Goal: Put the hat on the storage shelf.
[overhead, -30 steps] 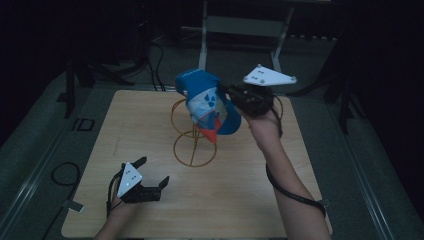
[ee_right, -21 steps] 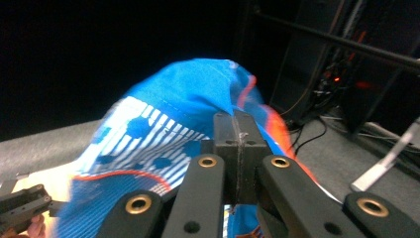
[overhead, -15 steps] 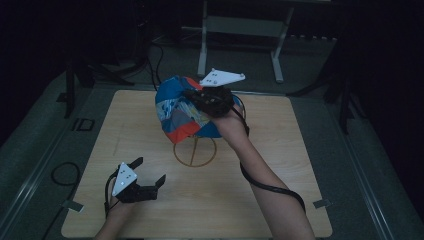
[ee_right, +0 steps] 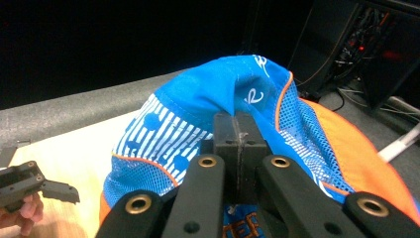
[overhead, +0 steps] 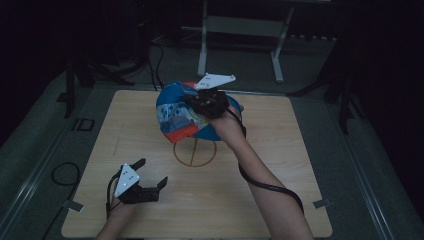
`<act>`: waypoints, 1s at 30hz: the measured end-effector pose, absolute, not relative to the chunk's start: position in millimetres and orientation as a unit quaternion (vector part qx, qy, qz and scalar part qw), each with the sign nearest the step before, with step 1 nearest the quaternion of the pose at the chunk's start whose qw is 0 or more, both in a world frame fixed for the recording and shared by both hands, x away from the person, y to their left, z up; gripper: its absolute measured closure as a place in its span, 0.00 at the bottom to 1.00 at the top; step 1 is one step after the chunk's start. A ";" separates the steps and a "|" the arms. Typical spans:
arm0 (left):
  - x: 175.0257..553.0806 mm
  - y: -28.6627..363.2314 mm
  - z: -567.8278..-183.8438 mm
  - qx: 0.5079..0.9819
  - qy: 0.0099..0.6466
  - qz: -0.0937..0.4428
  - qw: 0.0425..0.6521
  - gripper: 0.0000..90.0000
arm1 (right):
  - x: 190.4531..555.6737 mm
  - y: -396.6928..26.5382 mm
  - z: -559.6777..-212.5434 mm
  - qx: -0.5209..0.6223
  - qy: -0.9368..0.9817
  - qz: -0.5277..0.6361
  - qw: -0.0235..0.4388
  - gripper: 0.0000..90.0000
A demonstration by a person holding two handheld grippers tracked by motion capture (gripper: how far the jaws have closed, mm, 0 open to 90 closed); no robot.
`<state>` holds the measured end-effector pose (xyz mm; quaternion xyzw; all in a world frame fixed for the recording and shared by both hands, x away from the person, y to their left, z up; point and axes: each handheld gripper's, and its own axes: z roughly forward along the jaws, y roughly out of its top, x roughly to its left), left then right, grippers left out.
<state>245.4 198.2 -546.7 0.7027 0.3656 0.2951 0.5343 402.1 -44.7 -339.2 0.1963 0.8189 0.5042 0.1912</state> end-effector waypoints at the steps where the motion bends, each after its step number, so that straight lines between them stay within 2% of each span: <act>1: 245.1 198.3 -546.7 0.703 0.365 0.295 0.535 0.02 | 401.6 -47.1 -339.4 0.200 0.817 0.506 0.192 1.00; 21: 245.8 198.6 -549.2 0.702 0.368 0.291 0.536 0.02 | 402.1 -100.6 -355.3 0.242 0.795 0.524 0.186 1.00; 23: 245.9 198.8 -549.3 0.703 0.368 0.292 0.535 0.02 | 402.9 -100.9 -356.5 0.245 0.795 0.526 0.179 0.98; 25: 246.1 198.1 -549.4 0.704 0.366 0.291 0.534 0.02 | 404.5 -99.6 -359.4 0.247 0.792 0.531 0.170 0.91; 30: 245.9 198.2 -549.4 0.705 0.365 0.290 0.534 0.02 | 405.7 -95.5 -363.0 0.244 0.797 0.528 0.161 0.83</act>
